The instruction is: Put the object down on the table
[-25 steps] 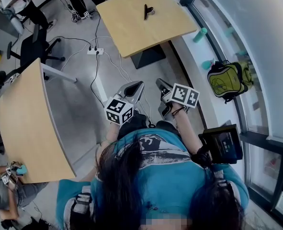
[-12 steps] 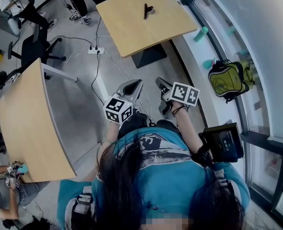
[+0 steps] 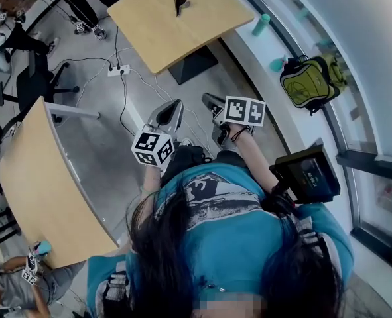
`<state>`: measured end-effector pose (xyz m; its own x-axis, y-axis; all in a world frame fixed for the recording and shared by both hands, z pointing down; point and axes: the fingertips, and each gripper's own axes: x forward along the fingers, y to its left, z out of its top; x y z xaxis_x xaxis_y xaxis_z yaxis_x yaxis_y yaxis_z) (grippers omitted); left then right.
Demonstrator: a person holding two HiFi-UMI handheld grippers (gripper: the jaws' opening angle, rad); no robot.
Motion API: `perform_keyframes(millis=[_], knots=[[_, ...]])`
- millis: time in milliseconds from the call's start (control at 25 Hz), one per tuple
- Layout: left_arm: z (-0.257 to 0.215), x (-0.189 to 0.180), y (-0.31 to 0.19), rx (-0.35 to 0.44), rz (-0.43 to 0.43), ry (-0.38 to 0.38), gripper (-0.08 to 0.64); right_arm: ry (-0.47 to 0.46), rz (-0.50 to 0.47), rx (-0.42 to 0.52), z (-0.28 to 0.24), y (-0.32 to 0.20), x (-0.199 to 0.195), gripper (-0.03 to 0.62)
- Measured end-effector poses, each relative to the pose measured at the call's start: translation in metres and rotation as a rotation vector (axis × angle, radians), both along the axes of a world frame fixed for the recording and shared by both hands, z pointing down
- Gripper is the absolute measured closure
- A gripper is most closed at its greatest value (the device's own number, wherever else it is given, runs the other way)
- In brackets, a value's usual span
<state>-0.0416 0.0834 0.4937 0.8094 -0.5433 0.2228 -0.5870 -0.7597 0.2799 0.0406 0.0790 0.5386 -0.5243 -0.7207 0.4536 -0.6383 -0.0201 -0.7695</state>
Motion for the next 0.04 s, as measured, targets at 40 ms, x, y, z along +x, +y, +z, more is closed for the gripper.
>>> perform_keyframes(millis=[40], knots=[[0.0009,-0.0049,-0.0051,0.002,-0.006,0.002,0.557,0.002,-0.005,0.002,0.0005,-0.0053,-0.0047,0.571]])
